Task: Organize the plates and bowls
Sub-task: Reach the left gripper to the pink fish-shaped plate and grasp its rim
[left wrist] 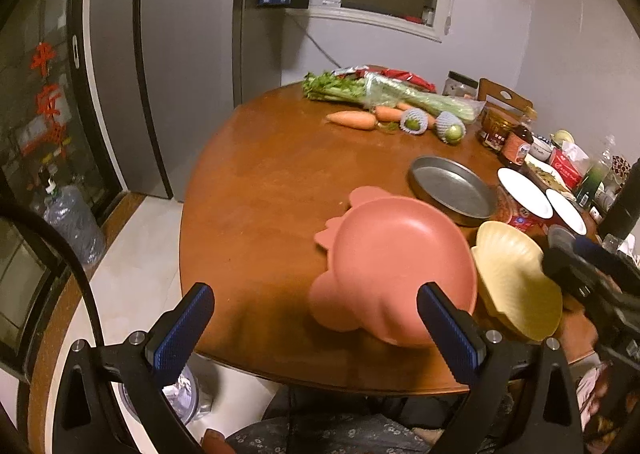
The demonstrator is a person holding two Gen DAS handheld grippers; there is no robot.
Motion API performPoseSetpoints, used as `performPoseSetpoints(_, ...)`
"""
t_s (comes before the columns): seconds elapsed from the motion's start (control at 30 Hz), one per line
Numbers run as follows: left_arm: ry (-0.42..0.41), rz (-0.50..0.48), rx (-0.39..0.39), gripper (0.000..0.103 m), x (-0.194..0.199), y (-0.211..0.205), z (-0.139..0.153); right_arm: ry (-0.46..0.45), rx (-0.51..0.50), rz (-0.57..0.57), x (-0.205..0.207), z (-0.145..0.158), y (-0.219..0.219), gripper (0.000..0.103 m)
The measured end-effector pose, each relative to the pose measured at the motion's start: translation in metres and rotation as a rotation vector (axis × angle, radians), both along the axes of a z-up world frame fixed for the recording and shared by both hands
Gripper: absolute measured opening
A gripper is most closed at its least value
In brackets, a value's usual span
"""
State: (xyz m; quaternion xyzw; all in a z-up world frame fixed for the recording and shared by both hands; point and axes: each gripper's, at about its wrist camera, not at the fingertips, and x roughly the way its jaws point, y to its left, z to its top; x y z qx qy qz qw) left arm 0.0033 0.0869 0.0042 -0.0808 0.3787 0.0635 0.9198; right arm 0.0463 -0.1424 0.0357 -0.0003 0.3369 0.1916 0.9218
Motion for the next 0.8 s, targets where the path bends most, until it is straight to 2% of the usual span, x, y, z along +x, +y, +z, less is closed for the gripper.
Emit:
performPoseSetpoints(0.23, 0.068, 0.016, -0.025, 0.102, 0.013, 0.008, -0.02, 0.033, -0.115, 0.097, 0.044, -0.016, 0.043, 0.092)
performPoseSetpoints(0.43, 0.101, -0.015, -0.028, 0.102, 0.022, -0.003, -0.031, 0.093, -0.154, 0.125, 0.076, -0.037, 0.063, 0.09)
performPoseSetpoints(0.5, 0.105, -0.02, -0.019, 0.102, 0.023, -0.007, -0.033, 0.116, -0.151, 0.137, 0.087, -0.043, 0.066, 0.086)
performPoseSetpoints(0.6, 0.106, -0.019, -0.017, 0.101, 0.028, -0.01, -0.034, 0.133, -0.159, 0.143, 0.096, -0.051, 0.068, 0.073)
performPoseSetpoints(0.67, 0.114, -0.021, -0.008, 0.096, 0.029, -0.012, -0.036, 0.156, -0.156, 0.162, 0.102, -0.057, 0.07, 0.066)
performPoseSetpoints(0.8, 0.128, -0.023, -0.006, 0.091, 0.037, -0.016, -0.04, 0.164, -0.163, 0.166, 0.106, -0.063, 0.072, 0.062)
